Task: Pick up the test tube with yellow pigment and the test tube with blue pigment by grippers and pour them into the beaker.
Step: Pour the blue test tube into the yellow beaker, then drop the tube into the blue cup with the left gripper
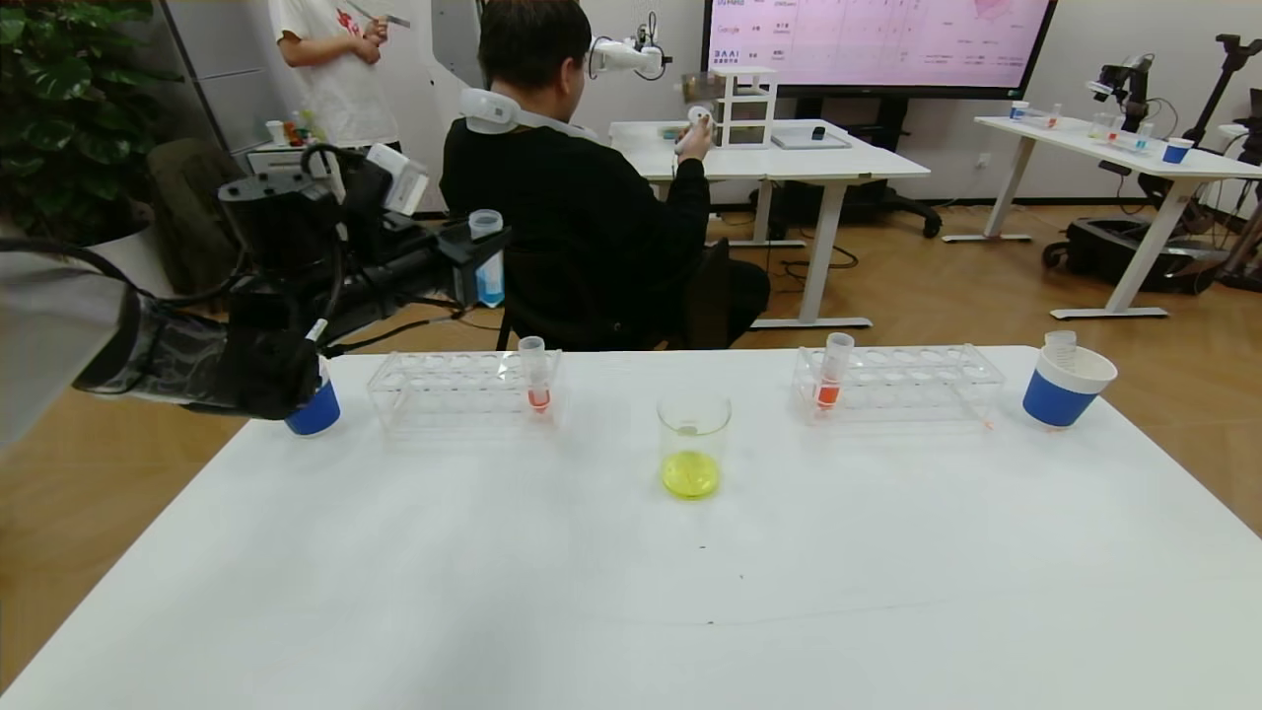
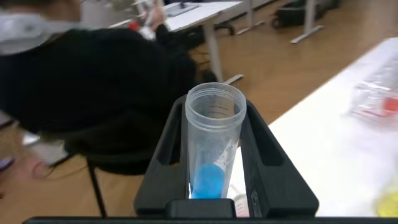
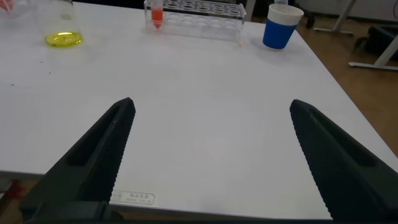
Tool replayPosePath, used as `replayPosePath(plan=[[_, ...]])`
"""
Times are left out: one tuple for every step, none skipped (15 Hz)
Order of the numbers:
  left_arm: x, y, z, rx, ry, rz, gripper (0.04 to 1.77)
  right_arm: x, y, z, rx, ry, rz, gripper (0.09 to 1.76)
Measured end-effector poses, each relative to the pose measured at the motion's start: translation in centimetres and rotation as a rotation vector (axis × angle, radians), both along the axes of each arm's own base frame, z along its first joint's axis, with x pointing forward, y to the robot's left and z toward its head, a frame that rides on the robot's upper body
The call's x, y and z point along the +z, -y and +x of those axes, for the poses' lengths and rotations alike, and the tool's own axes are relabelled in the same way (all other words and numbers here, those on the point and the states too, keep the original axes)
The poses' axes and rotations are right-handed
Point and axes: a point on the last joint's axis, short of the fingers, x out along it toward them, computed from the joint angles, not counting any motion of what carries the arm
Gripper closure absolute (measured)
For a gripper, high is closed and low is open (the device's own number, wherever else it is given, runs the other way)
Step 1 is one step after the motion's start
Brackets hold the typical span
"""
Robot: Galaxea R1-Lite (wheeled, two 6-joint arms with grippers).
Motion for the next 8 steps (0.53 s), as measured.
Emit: replayPosePath(plan=[[0.1,1.3,-0.1,-0.093,0.021,0.024,1.31,0.0,0.0,0.0,0.001,0.000,0.000,0.11],[0.1,2.7,-0.1,-0.168,0.036,0.039,1.31,0.0,0.0,0.0,0.000,0.000,0.000,0.11],[-0.1,4.3,-0.2,-0.226,0.049,0.053,1.31,0.0,0.0,0.0,0.001,0.000,0.000,0.11],[-0.5,5.7,-0.2,-0.262,0.078,0.084,1.31,0.0,0.0,0.0,0.000,0.000,0.000,0.11],[-0.9,6.9,-0.1,-0.296,0.114,0.121,1.31,0.0,0.0,0.0,0.000,0.000,0.000,0.11],[-1.4,8.0,0.0,-0.331,0.157,0.166,1.31,0.0,0.0,0.0,0.001,0.000,0.000,0.11],[-2.0,8.6,0.1,-0.361,0.200,0.212,1.31,0.0,0.0,0.0,0.000,0.000,0.000,0.11],[-2.7,8.8,0.4,-0.385,0.241,0.256,1.31,0.0,0.0,0.0,0.000,0.000,0.000,0.11]])
